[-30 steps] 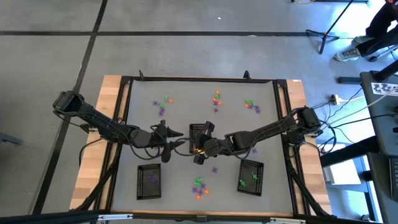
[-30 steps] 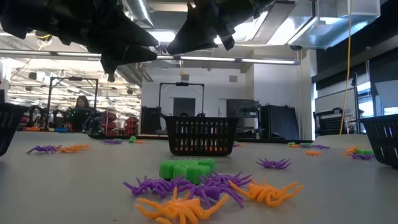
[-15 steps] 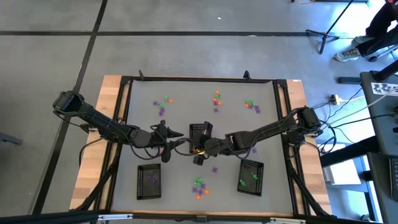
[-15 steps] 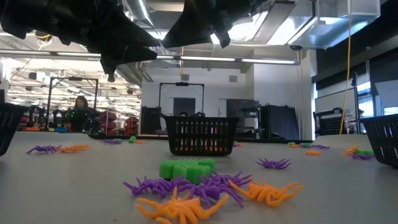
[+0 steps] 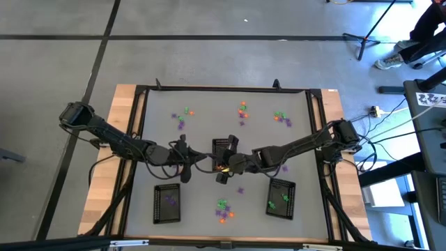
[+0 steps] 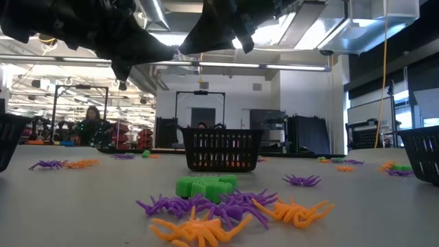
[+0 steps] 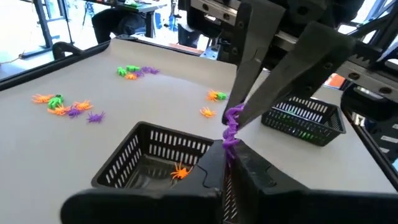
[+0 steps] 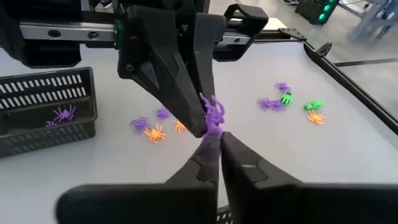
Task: Sort Halloween decoration
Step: Put the violet spider toy into the bottom left black bin
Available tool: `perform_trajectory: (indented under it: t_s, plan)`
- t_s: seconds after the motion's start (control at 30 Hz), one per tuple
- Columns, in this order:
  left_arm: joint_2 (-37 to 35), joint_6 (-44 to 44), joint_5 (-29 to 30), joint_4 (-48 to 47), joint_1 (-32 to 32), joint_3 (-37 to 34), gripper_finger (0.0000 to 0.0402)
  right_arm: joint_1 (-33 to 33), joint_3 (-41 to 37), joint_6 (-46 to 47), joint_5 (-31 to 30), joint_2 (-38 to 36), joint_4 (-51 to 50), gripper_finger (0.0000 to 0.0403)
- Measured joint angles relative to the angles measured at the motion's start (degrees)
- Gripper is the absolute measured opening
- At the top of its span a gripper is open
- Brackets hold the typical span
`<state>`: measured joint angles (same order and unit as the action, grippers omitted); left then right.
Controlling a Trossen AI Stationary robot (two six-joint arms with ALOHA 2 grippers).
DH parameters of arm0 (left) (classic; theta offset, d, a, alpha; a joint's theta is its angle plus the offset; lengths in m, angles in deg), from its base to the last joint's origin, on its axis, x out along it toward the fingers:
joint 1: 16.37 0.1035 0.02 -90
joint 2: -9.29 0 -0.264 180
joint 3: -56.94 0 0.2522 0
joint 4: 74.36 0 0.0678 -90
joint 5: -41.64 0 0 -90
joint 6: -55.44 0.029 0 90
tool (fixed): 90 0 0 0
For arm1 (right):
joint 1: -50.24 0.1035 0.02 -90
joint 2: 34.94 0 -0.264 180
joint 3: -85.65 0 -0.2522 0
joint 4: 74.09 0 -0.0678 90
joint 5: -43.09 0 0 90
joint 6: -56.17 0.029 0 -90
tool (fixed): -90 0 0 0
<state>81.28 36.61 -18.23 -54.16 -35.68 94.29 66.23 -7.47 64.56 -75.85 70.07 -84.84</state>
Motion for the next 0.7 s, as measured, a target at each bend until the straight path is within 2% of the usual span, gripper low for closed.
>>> perform_trajectory:
  t_s: [0.27, 0.43, 0.5, 0.57, 0.7]
  plan:
    - [0.0, 0.0, 0.2, -2.0, -0.3, 0.0, 0.0000, 0.2, 0.0, -2.6, -1.1, 0.0, -0.1, 0.0134]
    - [-2.4, 0.0, -1.3, -5.1, -2.0, 0.3, 0.0000, 0.2, 0.0, -2.2, -1.1, -2.0, -5.7, 0.0177]
    - [-4.6, -0.5, -1.3, -11.4, -3.3, 1.8, 0.0000, 0.2, 0.0, -0.4, -1.1, -3.4, -9.5, 0.0184]
    - [-6.8, -2.9, -0.8, -22.2, -4.9, 4.8, 0.0000, 0.6, 0.0, 2.3, -0.5, -4.8, -12.8, 0.0185]
    - [-7.6, -14.5, -0.7, -51.7, -8.0, 15.4, 0.0000, 2.8, 0.0, 3.8, 0.9, -6.2, -15.1, 0.0179]
